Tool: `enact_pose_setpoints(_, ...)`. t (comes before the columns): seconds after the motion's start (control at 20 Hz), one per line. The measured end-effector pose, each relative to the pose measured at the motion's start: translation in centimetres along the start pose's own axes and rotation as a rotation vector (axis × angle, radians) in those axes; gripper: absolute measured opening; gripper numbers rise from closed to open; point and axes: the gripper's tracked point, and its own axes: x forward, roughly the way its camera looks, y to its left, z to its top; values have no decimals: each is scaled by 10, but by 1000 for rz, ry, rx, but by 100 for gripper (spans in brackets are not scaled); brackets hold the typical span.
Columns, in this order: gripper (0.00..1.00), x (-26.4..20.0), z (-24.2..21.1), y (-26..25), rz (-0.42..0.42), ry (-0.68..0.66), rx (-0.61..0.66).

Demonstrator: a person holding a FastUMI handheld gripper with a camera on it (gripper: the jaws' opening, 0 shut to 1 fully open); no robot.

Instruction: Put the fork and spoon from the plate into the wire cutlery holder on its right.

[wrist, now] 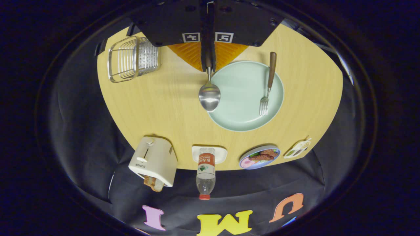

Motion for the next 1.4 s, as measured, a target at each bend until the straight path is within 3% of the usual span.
enact_pose_setpoints(0.65, 2, -61, -20, -125, -3, -45, 0)
enact_pose_setpoints(1.05, 2, -77, -55, -133, 18, 96, 3)
enact_pose_setpoints(1.4, 2, -74, -51, -137, 4, 266, 63)
